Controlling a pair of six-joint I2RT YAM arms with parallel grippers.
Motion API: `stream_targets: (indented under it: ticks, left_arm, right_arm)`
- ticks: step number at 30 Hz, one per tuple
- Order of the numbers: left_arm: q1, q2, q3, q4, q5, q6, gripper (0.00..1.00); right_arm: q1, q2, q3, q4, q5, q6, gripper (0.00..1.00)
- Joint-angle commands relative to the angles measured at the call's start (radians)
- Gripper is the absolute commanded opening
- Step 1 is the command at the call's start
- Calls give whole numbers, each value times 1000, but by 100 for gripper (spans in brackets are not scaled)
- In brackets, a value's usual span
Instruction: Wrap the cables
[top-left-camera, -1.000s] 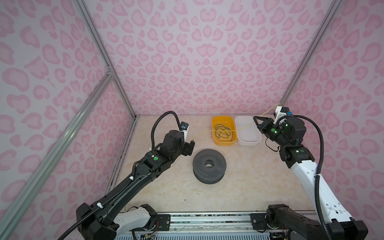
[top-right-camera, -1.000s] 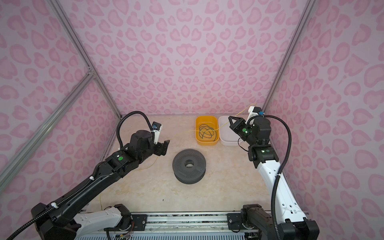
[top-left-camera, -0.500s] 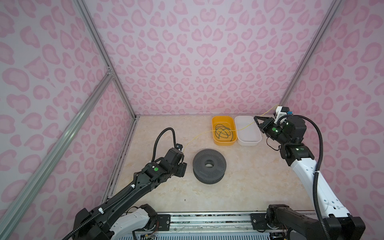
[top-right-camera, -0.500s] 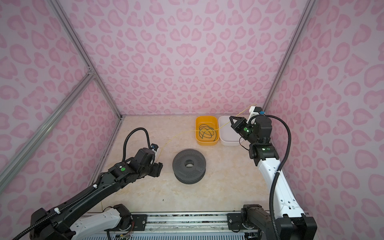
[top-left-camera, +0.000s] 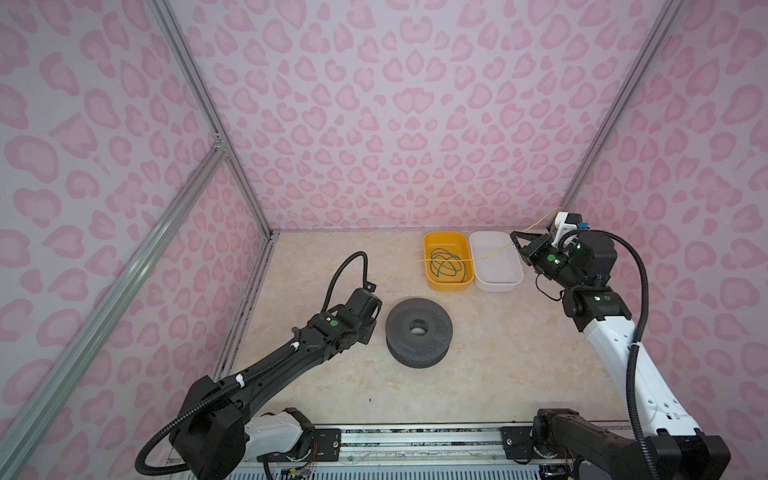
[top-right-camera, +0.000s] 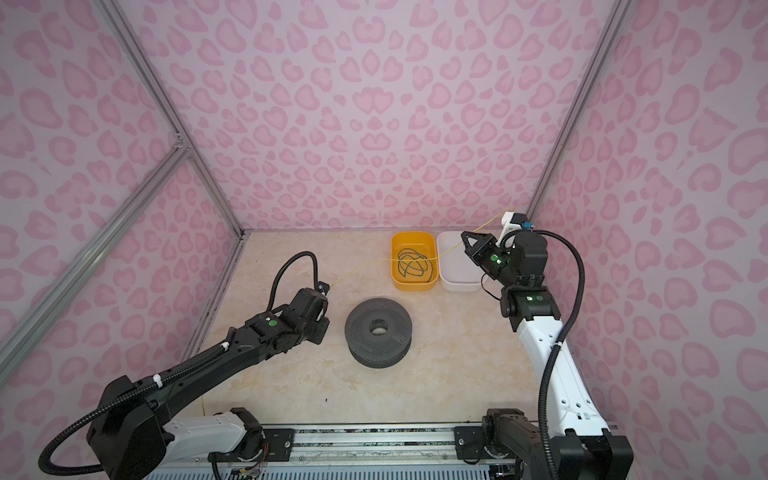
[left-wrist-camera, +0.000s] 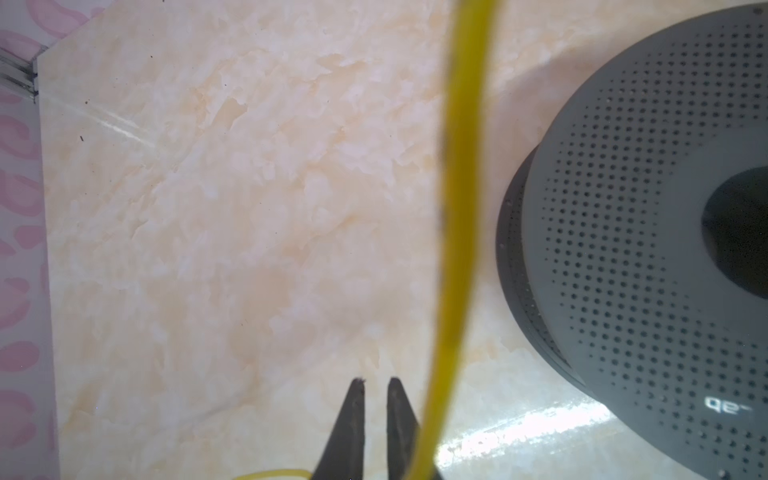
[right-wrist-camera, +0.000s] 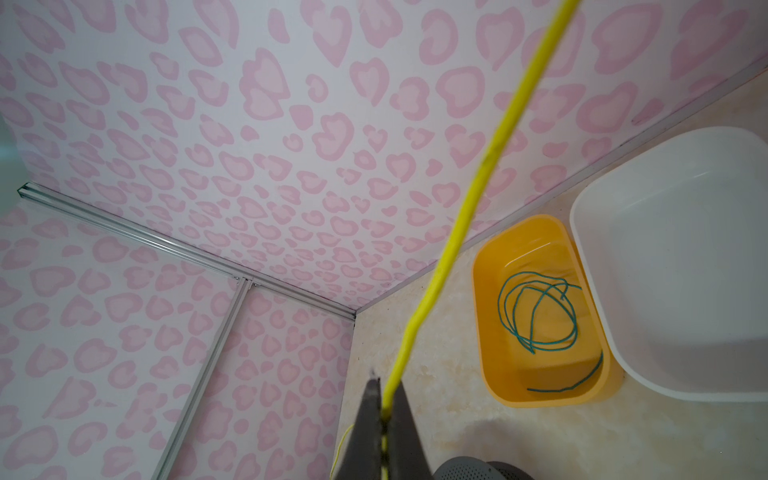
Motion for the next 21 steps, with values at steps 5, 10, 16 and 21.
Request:
stream_targets:
  ticks: [5,10,16,21]
  left_arm:
    - [-10,37,129,-65,-23,94,4]
    - [-79,92,277,-101,-14,118,4]
    - [-146,237,521,-163,83,76,4]
    - [-153,335,642,-154,162,43,3]
  right_arm:
    - [-22,10,-3,22,-10,18,0]
    - [-65,7,-1,-17,10,38,4]
    - [-153,-27,-68,-116,70,104,56]
    - [-179,-54,-121,-153,53,117,71]
